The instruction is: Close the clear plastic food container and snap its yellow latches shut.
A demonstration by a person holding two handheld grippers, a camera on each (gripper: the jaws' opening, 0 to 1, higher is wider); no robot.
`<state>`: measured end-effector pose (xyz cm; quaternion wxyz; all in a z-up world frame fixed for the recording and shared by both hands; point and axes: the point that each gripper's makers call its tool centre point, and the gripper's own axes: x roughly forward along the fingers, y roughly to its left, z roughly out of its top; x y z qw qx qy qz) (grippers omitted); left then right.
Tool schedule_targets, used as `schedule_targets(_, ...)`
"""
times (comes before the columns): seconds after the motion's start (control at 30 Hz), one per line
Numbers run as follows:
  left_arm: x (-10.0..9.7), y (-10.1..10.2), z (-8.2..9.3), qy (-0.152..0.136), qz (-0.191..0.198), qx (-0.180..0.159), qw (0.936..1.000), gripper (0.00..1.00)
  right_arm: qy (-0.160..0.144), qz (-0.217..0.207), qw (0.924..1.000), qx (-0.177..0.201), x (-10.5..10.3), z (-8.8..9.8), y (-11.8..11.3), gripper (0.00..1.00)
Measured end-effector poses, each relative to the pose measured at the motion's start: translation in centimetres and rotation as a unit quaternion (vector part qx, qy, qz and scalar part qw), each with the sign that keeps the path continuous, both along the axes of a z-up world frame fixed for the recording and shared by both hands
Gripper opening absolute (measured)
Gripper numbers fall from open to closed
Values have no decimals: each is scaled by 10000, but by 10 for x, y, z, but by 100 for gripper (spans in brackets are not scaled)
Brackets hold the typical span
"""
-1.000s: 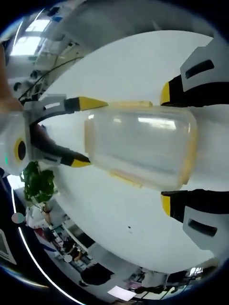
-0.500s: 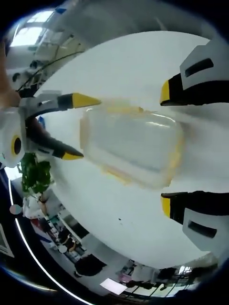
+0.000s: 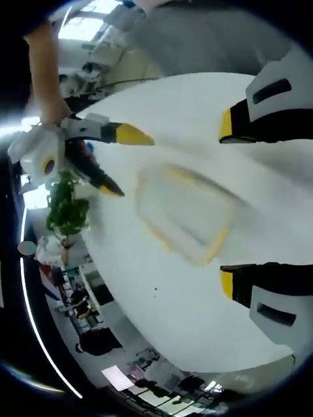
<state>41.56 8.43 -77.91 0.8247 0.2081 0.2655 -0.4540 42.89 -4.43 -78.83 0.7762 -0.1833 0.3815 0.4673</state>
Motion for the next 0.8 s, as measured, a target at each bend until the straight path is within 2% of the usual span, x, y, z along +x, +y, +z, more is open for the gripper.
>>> schedule_targets(0.17,-12,7,15,-146,88,-171,9997,72,-155,-185,9996,140,-11,11,-6,74)
schedule_targets(0.3,-23,12,23,-142,235,-385,9989,73,-211,-345,9987,299,-22,17,-8,74)
schedule_targets(0.6,-49,25,27,-205,453,-552,9972,74,-268,-559,9968,509,-56,18,-6,74)
schedule_targets(0.8,-72,32,22,-139,646,-816,9945,76,-233,-593,9954,717,-85,14,-4,72)
